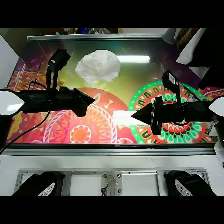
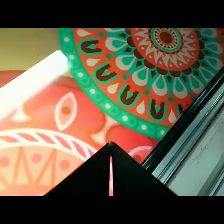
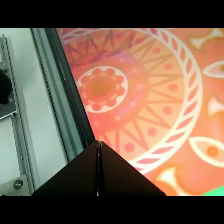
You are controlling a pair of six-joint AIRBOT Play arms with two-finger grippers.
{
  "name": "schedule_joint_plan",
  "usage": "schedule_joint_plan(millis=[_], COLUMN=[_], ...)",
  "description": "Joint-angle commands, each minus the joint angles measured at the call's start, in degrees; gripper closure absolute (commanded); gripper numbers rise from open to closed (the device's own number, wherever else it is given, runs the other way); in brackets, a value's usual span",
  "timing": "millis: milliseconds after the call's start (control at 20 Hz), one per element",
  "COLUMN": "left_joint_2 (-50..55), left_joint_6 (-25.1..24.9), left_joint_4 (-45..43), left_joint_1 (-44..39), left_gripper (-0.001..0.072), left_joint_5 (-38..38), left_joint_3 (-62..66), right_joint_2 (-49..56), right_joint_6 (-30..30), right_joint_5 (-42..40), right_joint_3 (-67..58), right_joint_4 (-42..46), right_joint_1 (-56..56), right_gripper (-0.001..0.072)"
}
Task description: Fold the clothes and pants, and hang the long-sleeved shirts on hangers.
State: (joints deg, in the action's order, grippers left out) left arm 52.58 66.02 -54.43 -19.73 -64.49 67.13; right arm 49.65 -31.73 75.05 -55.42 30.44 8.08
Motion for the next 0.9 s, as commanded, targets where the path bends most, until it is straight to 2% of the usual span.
schedule_joint_plan(millis=[0,600,650,700,750,850], left_joint_2=[0.0,0.0,0.0,0.0,0.4,3.8], left_joint_6=[0.0,0.0,0.0,0.1,0.8,4.5], left_joint_4=[0.0,0.4,0.0,-1.1,-3.6,-10.8], left_joint_1=[0.0,0.0,0.0,0.0,0.0,0.7], left_gripper=[0.0695,0.0693,0.0513,0.0072,-0.0004,0.0022], left_joint_5=[0.0,0.8,3.1,6.6,11.4,20.1], left_joint_3=[0.0,0.0,0.0,0.0,0.1,2.1], right_joint_2=[0.0,0.1,0.1,0.1,0.1,0.1], right_joint_6=[0.0,0.4,0.4,0.4,0.4,0.4], right_joint_5=[0.0,-0.2,-0.2,-0.1,-0.1,-0.2], right_joint_3=[0.0,0.0,0.0,0.0,0.0,0.0], right_joint_4=[0.0,0.0,-0.5,-1.3,-2.3,-3.9], right_joint_1=[0.0,0.0,0.0,0.0,0.0,0.0], right_gripper=[0.0695,0.0695,0.0695,0.0695,0.0695,0.0695])
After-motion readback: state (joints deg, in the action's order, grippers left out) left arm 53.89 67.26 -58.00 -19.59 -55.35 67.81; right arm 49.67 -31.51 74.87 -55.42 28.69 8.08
